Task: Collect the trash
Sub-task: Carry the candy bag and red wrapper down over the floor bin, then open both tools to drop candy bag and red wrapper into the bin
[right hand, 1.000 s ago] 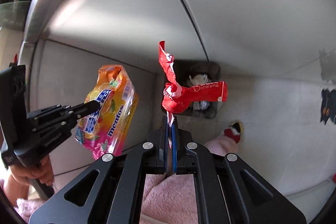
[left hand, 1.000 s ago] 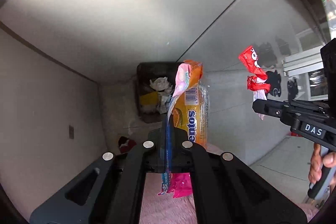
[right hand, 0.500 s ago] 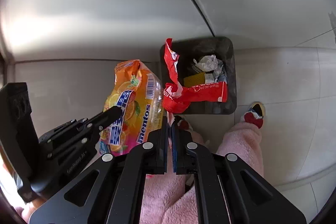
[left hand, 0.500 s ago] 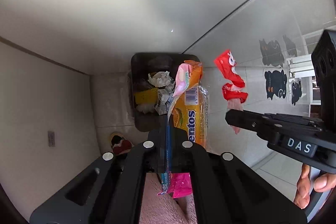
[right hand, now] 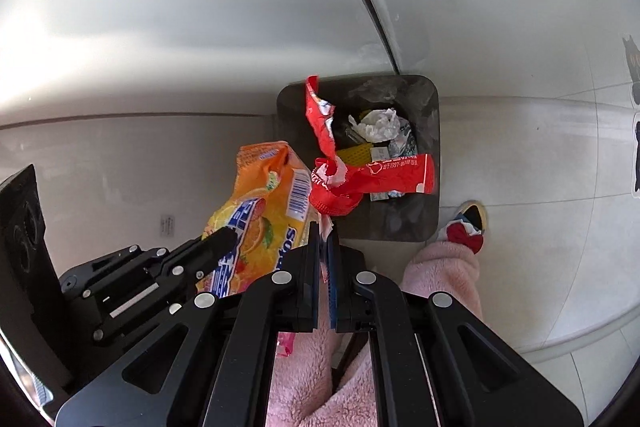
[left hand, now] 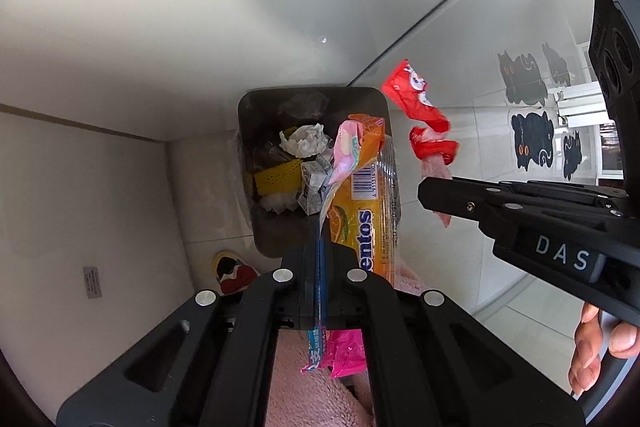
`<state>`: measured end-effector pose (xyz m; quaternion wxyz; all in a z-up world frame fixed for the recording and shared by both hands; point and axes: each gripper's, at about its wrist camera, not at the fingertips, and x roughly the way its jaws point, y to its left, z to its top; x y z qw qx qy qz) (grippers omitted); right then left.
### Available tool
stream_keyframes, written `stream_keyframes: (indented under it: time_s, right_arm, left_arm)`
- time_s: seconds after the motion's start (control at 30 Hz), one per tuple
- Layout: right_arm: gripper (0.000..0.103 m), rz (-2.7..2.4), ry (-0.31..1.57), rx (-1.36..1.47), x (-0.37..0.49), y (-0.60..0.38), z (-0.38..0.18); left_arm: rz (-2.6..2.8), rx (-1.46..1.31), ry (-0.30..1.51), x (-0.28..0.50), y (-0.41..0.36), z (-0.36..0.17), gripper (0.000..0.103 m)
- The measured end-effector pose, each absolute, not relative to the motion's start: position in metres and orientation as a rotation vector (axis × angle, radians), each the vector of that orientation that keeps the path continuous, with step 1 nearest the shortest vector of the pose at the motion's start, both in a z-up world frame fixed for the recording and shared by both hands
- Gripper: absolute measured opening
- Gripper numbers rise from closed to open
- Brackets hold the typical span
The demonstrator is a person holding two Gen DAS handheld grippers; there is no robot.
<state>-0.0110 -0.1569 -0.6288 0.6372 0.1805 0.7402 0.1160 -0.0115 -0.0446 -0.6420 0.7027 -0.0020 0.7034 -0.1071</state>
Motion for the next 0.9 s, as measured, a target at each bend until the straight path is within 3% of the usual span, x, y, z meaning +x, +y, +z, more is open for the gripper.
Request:
stream_keyframes:
  time_s: [0.17,0.23,0.3,0.37,0.47,0.57,0.63,0.73,0.87,0.9]
  right_arm:
    - [0.008,0.284,1.675,0.469,-0.007,-0.16,-0.625]
    - [0.009,0.28,1.66,0.457,-0.005,-0.161,-0.624]
    - [0.009,0.271,1.657,0.456,-0.003,-0.161,-0.625]
    - [0.013,0.265,1.656,0.454,-0.001,-0.161,-0.622]
    - [0.049,0.256,1.645,0.456,0.002,-0.163,-0.617]
    - [0.058,0.233,1.632,0.464,0.005,-0.168,-0.61]
    - [0.074,0.207,1.619,0.44,0.006,-0.171,-0.603]
    - [0.089,0.181,1.603,0.397,0.006,-0.175,-0.59]
    - [0.093,0.165,1.58,0.334,0.005,-0.176,-0.566]
    - [0.099,0.164,1.571,0.314,0.005,-0.178,-0.559]
  left_arm:
    - [-0.221,-0.026,1.56,-0.005,-0.041,-0.643,0.001]
    - [-0.222,-0.023,1.558,-0.004,-0.041,-0.641,0.01]
    - [-0.218,-0.028,1.554,-0.003,-0.041,-0.638,0.034]
    - [-0.211,-0.026,1.544,-0.003,-0.039,-0.635,0.035]
    - [-0.21,-0.022,1.555,-0.002,-0.037,-0.632,0.037]
    - [-0.209,-0.005,1.551,-0.003,-0.035,-0.622,0.053]
    - [-0.2,0.009,1.539,-0.004,-0.032,-0.613,0.062]
    - [-0.195,0.013,1.537,-0.004,-0.025,-0.6,0.07]
    - [-0.2,0.025,1.528,-0.009,-0.016,-0.572,0.083]
    - [-0.203,0.029,1.522,-0.011,-0.016,-0.564,0.087]
